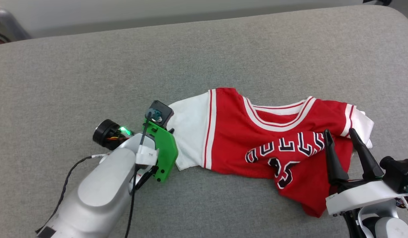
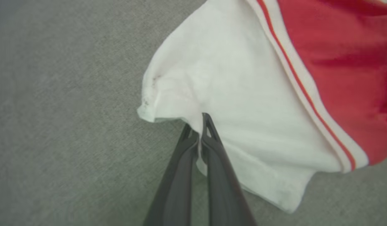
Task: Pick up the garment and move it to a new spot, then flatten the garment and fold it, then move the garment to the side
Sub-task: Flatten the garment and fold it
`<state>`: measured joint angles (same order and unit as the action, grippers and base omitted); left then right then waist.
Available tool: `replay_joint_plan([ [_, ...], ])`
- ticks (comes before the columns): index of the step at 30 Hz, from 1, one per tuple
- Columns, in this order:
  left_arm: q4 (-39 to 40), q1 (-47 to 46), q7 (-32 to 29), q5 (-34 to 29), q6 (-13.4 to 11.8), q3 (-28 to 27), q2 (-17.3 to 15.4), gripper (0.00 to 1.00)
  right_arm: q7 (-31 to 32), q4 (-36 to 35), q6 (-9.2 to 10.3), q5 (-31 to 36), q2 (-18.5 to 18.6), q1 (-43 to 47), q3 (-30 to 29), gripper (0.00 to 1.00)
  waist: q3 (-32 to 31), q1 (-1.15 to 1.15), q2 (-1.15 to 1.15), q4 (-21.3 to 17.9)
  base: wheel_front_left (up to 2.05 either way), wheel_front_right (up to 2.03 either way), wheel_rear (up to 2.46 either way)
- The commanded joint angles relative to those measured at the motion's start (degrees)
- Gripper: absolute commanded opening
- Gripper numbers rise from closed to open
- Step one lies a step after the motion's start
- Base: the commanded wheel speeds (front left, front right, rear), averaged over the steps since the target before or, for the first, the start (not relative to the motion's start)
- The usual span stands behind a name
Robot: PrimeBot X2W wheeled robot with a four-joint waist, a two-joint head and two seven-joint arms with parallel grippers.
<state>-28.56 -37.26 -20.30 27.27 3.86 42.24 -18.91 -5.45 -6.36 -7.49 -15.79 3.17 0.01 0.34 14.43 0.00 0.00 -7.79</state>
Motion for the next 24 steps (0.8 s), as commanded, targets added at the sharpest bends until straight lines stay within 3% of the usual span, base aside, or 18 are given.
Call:
replay_joint_plan([
  [1,1.2,1.5,1.0,0.7,-1.2,-1.1,-1.4,0.00,0.3,-0.1,0.00,-0.2,-0.1,0.5,-0.3,1.00,-1.7,0.00,0.00,2.1,0.00,0.00,0.00],
  [13,12.5,18.7,1.9,8.1,-10.8,-8.3,-7.7,0.00,3.0,-1.7,0.00,-0.2,-0.2,2.6,-2.8,1.00,-5.7,0.00,0.00,7.4,0.00,0.00,0.00],
  [17,13.7,25.8,2.8,10.9,-13.1,-9.4,-7.2,0.00,3.6,-2.1,0.00,-0.2,-0.2,3.5,-3.6,1.00,-6.8,0.00,0.00,8.2,0.00,0.00,0.00],
  [21,14.2,30.1,4.7,12.5,-13.8,-9.3,-5.5,0.00,4.2,-2.7,0.00,-0.1,-0.2,4.5,-4.6,1.00,-7.6,0.00,0.00,8.8,0.00,0.00,0.00],
  [22,14.4,30.7,5.6,12.8,-13.9,-9.5,-4.9,0.05,4.3,-2.9,0.00,-0.2,-0.2,4.7,-4.9,1.00,-7.8,0.00,0.00,9.0,0.00,0.00,0.00],
  [23,14.5,30.9,6.6,12.9,-14.2,-9.7,-4.4,0.35,4.5,-2.9,0.00,-0.2,-0.2,4.8,-5.1,1.00,-8.0,0.00,0.00,9.1,0.00,0.00,0.00],
  [24,14.4,31.1,7.6,12.9,-14.4,-9.8,-3.9,1.00,4.7,-3.0,0.00,-0.2,-0.2,5.0,-5.3,1.00,-8.2,0.00,0.00,9.1,0.00,0.00,0.00],
])
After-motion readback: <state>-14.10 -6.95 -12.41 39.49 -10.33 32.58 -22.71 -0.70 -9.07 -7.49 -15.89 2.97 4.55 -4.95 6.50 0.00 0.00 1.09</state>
